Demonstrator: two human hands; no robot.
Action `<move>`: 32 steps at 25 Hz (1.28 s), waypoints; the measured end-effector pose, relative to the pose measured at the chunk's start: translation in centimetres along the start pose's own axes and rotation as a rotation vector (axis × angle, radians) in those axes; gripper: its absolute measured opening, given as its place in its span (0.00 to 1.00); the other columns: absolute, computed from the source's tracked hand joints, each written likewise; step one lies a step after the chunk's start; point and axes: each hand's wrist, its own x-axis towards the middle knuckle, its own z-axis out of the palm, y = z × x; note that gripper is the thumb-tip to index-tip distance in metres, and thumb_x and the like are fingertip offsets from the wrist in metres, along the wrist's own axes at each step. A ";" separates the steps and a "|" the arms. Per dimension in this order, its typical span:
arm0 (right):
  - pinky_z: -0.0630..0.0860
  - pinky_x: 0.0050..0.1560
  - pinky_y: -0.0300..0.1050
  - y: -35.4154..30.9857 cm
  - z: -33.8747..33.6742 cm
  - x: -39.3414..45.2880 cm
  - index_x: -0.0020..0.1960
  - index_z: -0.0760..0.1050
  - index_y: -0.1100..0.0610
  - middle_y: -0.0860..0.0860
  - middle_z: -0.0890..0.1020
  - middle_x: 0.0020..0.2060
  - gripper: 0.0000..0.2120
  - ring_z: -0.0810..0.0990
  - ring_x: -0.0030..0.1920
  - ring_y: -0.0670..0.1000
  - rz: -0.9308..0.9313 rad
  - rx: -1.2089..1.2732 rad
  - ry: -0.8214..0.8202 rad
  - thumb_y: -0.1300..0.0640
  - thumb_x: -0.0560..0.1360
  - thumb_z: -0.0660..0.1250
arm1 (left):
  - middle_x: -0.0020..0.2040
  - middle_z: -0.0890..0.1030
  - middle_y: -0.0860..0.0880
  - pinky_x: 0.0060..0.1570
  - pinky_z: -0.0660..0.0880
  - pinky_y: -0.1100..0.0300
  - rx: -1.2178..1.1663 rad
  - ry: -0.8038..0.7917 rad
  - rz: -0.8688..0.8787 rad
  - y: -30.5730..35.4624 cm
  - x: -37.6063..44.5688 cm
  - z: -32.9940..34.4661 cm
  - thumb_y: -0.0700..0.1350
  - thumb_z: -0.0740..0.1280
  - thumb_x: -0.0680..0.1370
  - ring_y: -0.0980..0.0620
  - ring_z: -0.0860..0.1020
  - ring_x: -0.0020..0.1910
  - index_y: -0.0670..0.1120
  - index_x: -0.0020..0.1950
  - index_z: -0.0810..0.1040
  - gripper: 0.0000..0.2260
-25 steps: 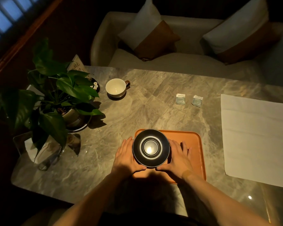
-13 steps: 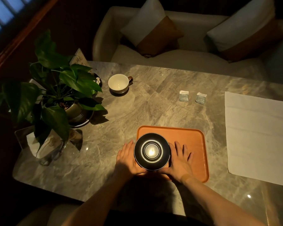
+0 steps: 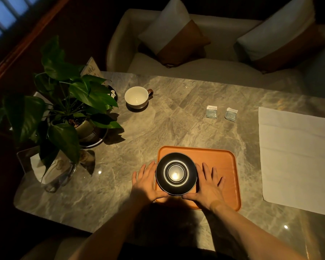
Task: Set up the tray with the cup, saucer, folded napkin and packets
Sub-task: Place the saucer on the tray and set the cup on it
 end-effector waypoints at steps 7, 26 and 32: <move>0.38 0.72 0.73 -0.3 -0.3 0.1 0.76 0.30 0.39 0.50 0.37 0.79 0.63 0.34 0.77 0.62 0.024 -0.022 0.002 0.20 0.56 0.65 | 0.81 0.49 0.58 0.75 0.40 0.41 0.029 -0.060 -0.013 0.0 0.3 -1.0 0.69 0.73 0.64 0.52 0.44 0.79 0.57 0.80 0.46 0.54; 0.74 0.63 0.55 -2.4 -10.7 5.2 0.67 0.73 0.48 0.49 0.81 0.61 0.28 0.78 0.61 0.51 -0.129 -0.104 0.041 0.31 0.75 0.58 | 0.72 0.73 0.51 0.72 0.61 0.41 0.109 -0.079 -0.089 -1.7 6.3 -11.0 0.66 0.68 0.71 0.48 0.69 0.71 0.55 0.73 0.69 0.32; 0.76 0.59 0.52 -8.2 -16.7 11.4 0.68 0.73 0.46 0.51 0.82 0.61 0.25 0.79 0.60 0.54 -0.255 -0.211 0.086 0.36 0.76 0.62 | 0.71 0.74 0.48 0.69 0.67 0.42 -0.148 0.031 -0.254 -0.8 10.6 -15.1 0.60 0.71 0.73 0.45 0.72 0.69 0.52 0.74 0.67 0.32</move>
